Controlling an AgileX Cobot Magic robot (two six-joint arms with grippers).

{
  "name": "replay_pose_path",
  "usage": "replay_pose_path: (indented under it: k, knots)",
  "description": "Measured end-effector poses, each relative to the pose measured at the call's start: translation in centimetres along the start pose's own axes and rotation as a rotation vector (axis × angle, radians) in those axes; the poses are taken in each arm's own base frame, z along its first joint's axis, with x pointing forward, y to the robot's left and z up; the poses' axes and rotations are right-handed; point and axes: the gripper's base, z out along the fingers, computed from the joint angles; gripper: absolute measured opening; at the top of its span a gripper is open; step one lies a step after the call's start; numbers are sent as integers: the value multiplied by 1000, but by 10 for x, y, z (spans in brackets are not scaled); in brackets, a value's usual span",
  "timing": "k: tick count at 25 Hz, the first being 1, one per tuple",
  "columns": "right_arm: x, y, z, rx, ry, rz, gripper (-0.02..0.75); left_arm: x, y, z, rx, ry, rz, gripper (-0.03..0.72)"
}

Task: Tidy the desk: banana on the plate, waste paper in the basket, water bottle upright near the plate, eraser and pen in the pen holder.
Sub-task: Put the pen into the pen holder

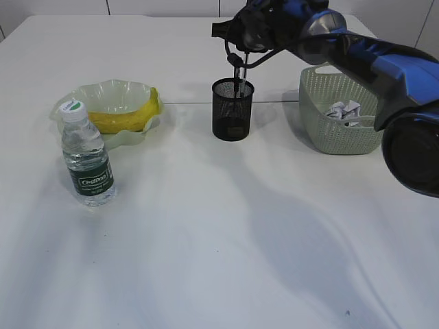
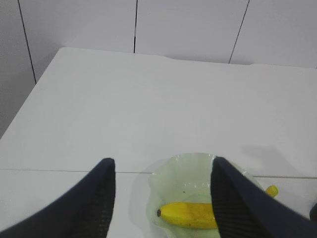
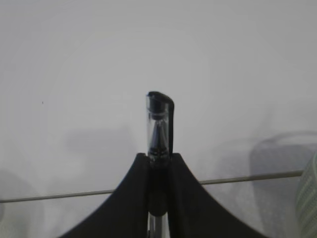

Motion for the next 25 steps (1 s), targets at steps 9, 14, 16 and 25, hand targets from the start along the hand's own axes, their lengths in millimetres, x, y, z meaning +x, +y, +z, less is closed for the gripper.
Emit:
replay_pose_path:
  k: [9,14,16,25]
  knots:
    - [9,0,8,4,17,-8,55,0,0,0,0,0,0,424]
    - [9,0,8,3,16,-8,55,0,0,0,0,0,0,424]
    - [9,0,8,3,16,-8,55,0,0,0,0,0,0,424]
    - [9,0,8,3,16,-8,197,0,0,0,0,0,0,424]
